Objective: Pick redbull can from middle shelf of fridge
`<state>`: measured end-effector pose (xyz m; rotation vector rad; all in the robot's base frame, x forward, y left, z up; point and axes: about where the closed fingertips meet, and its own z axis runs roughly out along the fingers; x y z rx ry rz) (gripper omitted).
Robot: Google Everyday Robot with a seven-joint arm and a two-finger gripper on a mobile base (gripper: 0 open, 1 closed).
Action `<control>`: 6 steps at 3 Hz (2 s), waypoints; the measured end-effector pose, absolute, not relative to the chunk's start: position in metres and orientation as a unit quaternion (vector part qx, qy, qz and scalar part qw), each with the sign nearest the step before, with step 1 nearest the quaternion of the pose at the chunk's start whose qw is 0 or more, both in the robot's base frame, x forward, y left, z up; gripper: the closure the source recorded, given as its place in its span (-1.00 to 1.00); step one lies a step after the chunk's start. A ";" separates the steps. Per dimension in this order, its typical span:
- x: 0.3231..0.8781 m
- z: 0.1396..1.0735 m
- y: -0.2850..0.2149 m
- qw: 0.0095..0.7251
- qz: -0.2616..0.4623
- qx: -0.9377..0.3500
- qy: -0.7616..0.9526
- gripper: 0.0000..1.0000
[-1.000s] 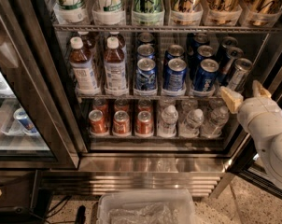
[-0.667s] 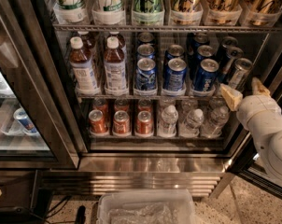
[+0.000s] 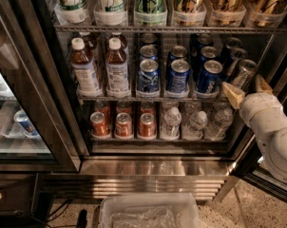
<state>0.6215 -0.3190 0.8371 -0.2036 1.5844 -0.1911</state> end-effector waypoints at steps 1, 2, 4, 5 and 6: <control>0.628 0.841 -0.317 0.700 -0.081 -0.093 0.703 -0.16; 0.632 0.843 -0.315 0.703 -0.076 -0.094 0.701 0.24; 0.632 0.843 -0.315 0.703 -0.076 -0.094 0.701 1.00; 0.632 0.844 -0.315 0.703 -0.076 -0.094 0.701 1.00; 0.622 0.860 -0.309 0.707 -0.065 -0.100 0.697 1.00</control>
Offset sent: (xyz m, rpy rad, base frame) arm 0.0135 0.0036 0.0088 0.0171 -0.0275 0.0294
